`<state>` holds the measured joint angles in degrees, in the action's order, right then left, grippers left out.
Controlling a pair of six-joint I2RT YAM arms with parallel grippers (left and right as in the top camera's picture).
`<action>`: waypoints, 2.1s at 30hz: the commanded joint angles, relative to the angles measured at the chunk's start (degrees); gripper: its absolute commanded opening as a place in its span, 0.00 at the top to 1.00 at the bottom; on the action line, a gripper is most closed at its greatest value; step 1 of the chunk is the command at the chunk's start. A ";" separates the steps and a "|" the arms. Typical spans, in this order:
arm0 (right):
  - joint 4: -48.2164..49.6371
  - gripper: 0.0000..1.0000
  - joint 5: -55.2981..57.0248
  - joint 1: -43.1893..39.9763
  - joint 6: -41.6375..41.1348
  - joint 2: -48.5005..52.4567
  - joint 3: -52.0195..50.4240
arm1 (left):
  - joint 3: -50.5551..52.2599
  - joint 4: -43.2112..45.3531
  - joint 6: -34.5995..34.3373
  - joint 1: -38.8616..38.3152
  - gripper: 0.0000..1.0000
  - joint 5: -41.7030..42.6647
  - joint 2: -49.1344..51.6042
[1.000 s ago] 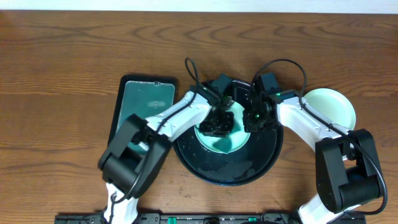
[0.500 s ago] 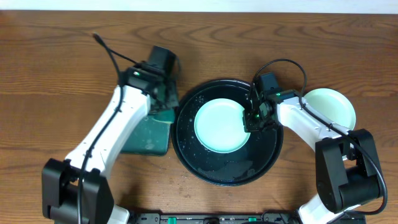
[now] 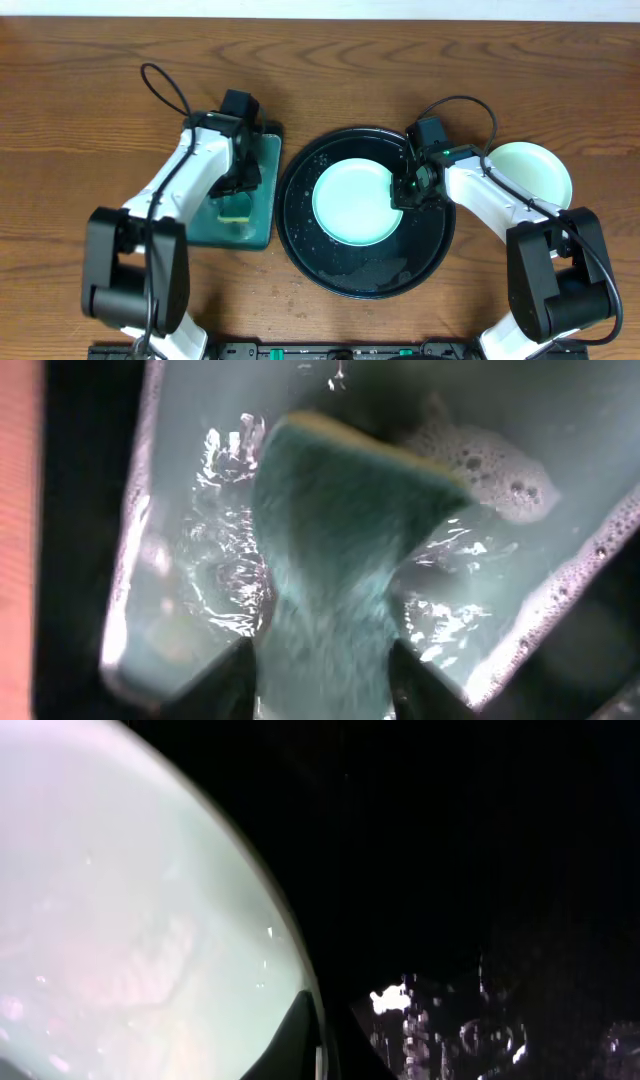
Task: Clean dirty plates on tray and stack at the side
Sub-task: 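Return the sponge to the green tray with the left gripper, then lift the second plate with right gripper and tilt it over sponge tray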
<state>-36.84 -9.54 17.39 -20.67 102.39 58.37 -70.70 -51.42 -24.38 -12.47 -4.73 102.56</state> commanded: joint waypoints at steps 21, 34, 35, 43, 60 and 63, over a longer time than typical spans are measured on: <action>-5.64 0.99 -0.33 5.44 2.51 -11.08 20.46 | -1.77 -7.91 0.35 1.53 0.20 0.63 -42.99; 25.24 0.99 23.54 27.56 9.90 2.16 21.00 | -1.75 -7.91 0.35 1.53 0.20 0.63 -42.71; 26.73 0.99 26.12 28.65 11.87 3.02 21.00 | -1.75 -7.91 0.35 1.53 0.19 0.63 -42.71; 33.53 0.99 42.21 35.54 24.94 0.31 21.03 | -1.75 -7.91 0.35 1.53 0.20 0.63 -42.71; 42.64 0.99 53.27 39.71 44.33 -6.19 21.03 | -1.75 -7.91 0.35 1.53 0.19 0.63 -42.71; 44.52 0.99 54.51 40.13 46.42 -6.19 21.03 | -1.75 -7.91 0.35 1.53 0.19 0.63 -42.71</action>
<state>6.68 42.15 56.66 21.47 97.01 78.65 -71.50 -59.16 -24.14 -11.25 -4.23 59.70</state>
